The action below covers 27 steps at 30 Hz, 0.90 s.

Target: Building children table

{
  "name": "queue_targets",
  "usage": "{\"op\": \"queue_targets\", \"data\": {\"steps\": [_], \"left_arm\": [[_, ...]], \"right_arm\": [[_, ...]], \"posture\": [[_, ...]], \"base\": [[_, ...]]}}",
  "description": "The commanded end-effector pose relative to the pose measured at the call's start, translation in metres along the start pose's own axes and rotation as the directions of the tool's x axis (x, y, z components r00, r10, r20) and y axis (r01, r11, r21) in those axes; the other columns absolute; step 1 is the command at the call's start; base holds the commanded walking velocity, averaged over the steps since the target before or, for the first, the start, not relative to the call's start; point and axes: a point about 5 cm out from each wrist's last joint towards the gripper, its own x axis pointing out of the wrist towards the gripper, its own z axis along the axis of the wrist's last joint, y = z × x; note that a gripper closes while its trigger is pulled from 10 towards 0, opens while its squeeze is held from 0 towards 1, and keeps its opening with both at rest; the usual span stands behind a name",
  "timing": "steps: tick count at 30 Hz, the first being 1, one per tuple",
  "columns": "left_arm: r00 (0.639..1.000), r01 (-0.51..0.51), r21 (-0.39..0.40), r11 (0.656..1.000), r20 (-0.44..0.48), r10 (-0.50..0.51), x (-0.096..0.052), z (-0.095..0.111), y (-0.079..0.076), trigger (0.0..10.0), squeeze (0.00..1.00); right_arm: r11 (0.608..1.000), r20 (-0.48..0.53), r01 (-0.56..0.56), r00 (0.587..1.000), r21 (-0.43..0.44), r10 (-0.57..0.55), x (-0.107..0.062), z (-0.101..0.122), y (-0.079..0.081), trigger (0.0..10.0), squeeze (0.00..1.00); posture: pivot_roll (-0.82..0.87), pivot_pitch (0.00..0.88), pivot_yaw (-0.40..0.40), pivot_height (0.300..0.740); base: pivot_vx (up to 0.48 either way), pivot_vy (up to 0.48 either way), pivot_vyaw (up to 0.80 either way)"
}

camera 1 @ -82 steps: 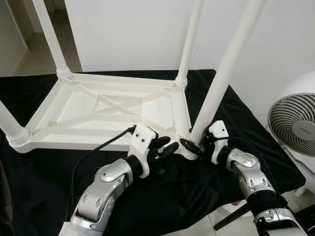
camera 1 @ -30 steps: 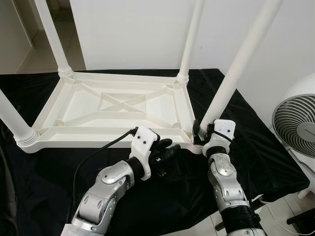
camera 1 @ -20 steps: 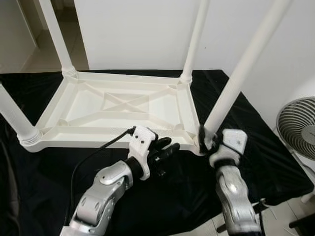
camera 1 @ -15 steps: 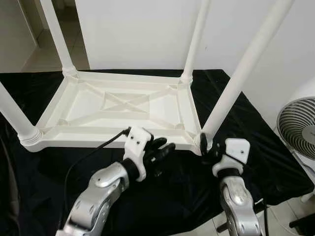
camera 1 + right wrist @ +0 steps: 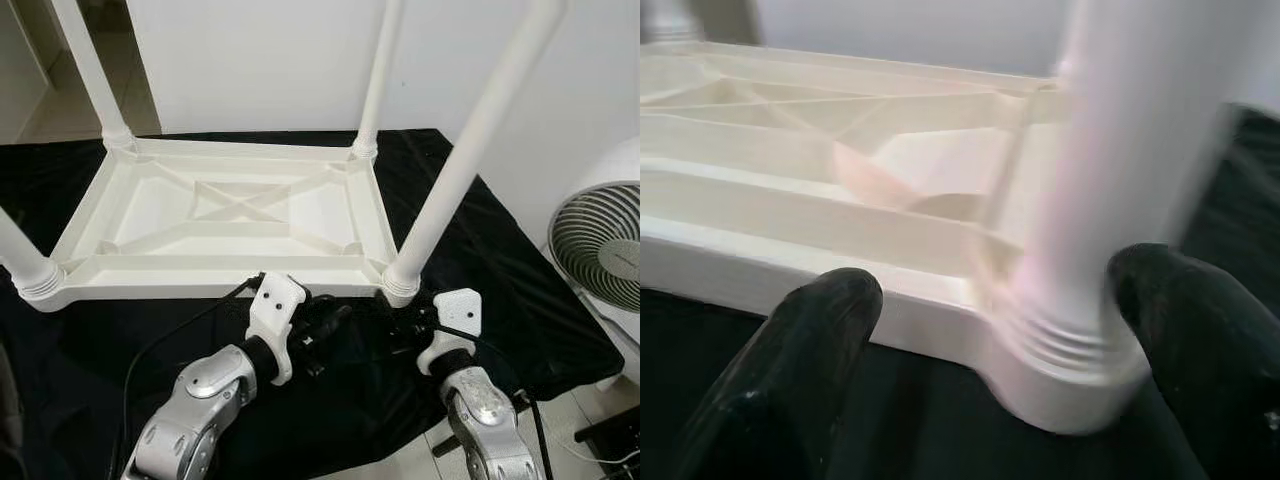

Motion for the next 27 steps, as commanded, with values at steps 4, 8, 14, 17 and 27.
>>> {"op": "queue_targets", "data": {"steps": [4, 8, 14, 17, 27], "left_arm": [[0.998, 0.063, 0.057, 0.996, -0.002, -0.063, 0.0, 0.002, -0.011, 10.0, 0.0], [0.997, 0.074, 0.063, 0.995, -0.008, -0.074, 0.0, 0.002, -0.013, 10.0, 0.0], [0.995, 0.097, 0.084, 0.992, 0.0, -0.098, 0.006, 0.005, -0.014, 10.0, 0.0], [0.995, 0.099, 0.086, 0.991, 0.002, -0.1, 0.007, 0.006, -0.014, 10.0, 0.0], [0.992, 0.126, 0.099, 0.987, 0.011, -0.128, 0.012, 0.008, -0.016, 10.0, 0.0]], "right_arm": [[0.975, 0.008, -0.22, 0.975, 0.038, 0.22, 0.013, 0.008, 0.006, 10.0, 0.0], [0.963, 0.017, -0.267, 0.964, 0.045, 0.267, 0.015, 0.011, 0.007, 10.0, 0.0], [0.917, 0.014, -0.392, 0.92, 0.074, 0.392, 0.017, 0.014, 0.003, 10.0, 0.0], [0.908, 0.016, -0.411, 0.911, 0.076, 0.411, 0.017, 0.013, 0.005, 10.0, 0.0], [0.91, 0.02, -0.406, 0.914, 0.082, 0.406, 0.022, 0.014, 0.002, 10.0, 0.0]], "posture": [[0.03, 0.129, -0.062, 0.74], [0.03, 0.129, -0.062, 0.74], [0.03, 0.128, -0.062, 0.74], [0.03, 0.128, -0.062, 0.74], [0.02, 0.129, -0.06, 0.74]], "base": [[0.0, 0.0, 0.0], [0.0, 0.0, 0.0], [0.0, 0.0, 0.0], [0.0, 0.0, 0.0], [0.0, 0.0, 0.0]]}}
